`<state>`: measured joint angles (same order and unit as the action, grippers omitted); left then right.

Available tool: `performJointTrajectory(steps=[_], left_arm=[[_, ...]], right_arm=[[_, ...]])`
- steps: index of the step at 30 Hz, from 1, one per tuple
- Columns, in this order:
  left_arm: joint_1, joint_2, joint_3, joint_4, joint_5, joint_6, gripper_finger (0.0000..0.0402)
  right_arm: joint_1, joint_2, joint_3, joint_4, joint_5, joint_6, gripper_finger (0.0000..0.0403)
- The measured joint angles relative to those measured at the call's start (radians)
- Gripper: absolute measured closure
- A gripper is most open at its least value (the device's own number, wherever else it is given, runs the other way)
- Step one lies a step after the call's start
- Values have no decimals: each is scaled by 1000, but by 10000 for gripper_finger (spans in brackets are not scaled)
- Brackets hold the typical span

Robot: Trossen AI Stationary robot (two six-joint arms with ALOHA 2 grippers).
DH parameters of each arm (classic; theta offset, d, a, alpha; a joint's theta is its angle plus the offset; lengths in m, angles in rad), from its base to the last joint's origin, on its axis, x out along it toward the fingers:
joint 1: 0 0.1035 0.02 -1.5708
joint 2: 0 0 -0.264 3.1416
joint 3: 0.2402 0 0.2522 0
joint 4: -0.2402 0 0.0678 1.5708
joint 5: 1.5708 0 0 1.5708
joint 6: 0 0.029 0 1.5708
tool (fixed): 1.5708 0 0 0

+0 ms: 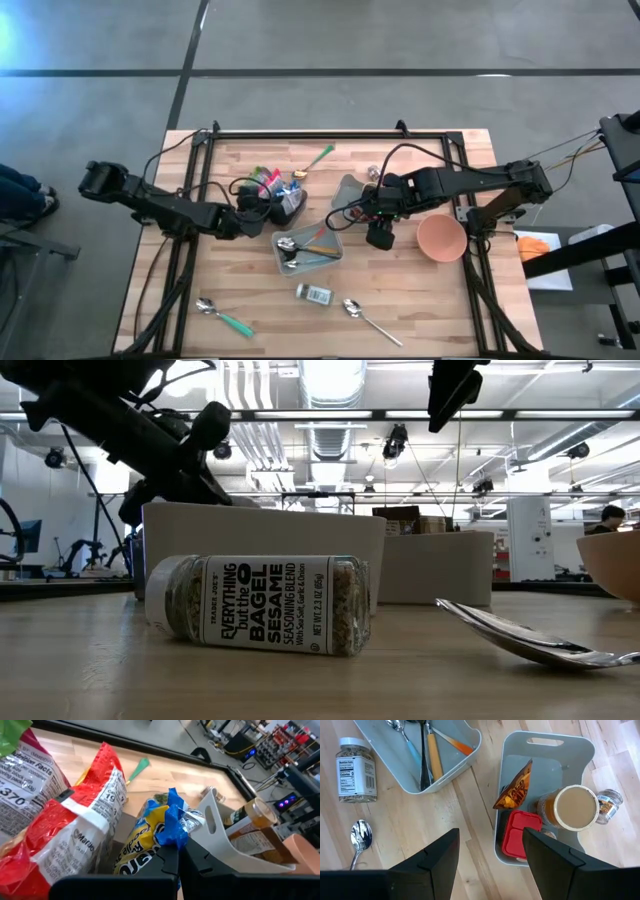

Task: Pick & Place Food Item
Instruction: Put the blue noodle pack into the black bin

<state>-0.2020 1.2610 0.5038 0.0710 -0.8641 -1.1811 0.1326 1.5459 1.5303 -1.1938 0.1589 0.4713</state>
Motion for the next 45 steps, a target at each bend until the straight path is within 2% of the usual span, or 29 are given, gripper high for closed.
performJointTrajectory(steps=[12, 19, 31, 35, 45], left_arm=[[1, 0, -2, -75, 63, -5, 401], [1, 0, -3, -147, 101, -61, 401], [1, 0, -3, -150, 168, -80, 398], [1, 0, -3, -151, 185, -113, 370], [1, -18, 27, -154, 208, -112, 247]], right_arm=[[0, 0, 0, 2, 0, 0, 188], [0, 0, 0, 3, 0, 0, 188], [0, 0, 0, 3, -3, 0, 188], [0, 0, 0, 3, -3, 0, 188], [0, 0, 0, 3, -5, -4, 188]])
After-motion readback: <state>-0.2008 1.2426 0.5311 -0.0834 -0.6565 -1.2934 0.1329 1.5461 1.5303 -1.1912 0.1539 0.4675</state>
